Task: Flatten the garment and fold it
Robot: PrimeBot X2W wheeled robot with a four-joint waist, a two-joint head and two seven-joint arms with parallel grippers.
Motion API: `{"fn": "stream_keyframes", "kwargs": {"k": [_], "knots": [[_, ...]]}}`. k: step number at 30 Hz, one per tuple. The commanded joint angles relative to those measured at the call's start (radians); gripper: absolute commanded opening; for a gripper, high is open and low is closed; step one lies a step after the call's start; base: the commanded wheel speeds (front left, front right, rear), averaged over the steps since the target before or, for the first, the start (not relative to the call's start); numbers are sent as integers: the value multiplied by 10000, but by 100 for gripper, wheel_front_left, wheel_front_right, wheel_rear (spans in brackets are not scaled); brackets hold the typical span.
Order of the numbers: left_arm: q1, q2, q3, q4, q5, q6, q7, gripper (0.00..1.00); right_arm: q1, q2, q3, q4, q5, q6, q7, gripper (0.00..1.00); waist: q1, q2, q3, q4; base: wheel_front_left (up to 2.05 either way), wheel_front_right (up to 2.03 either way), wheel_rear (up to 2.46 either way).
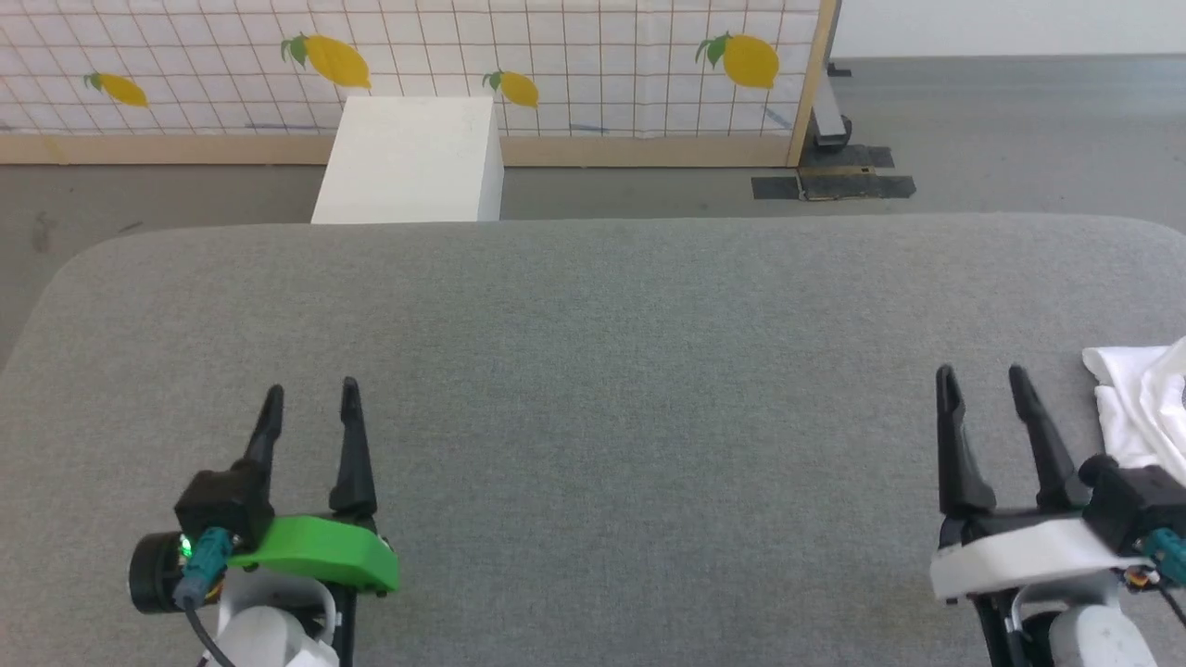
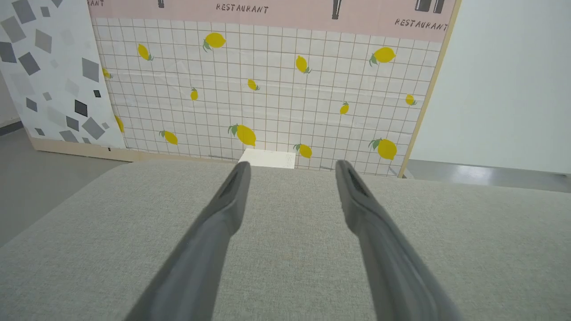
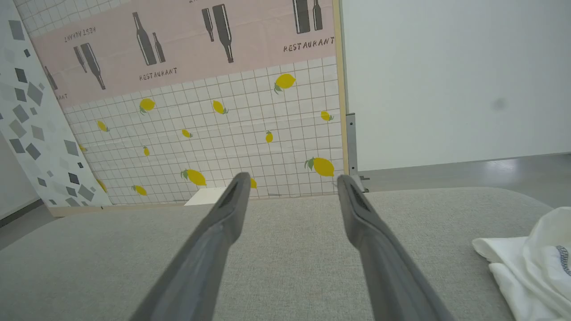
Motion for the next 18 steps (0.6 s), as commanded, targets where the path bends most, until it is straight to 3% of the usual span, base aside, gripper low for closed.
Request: {"fn": "stream_keyframes", "kwargs": {"k": [1, 8, 9, 18], "knots": [[132, -61, -47, 115, 116, 5, -65, 100, 199, 1, 16, 141, 88, -15, -100, 100, 1, 0, -59, 44, 0, 0, 0], [255, -171, -195, 607, -11, -71, -73, 100, 460, 2, 170, 445, 148, -15, -129, 100, 1, 0, -134, -8, 0, 0, 0], [156, -109, -165, 607, -21, -29, -28, 0, 344, 0, 161, 444, 84, 0, -74, 0, 1, 0, -130, -2, 0, 0, 0], [187, -126, -147, 527, 59, -16, 81, 0, 352, -2, 180, 383, 5, -1, 34, 0, 1, 0, -145, -4, 0, 0, 0]]}}
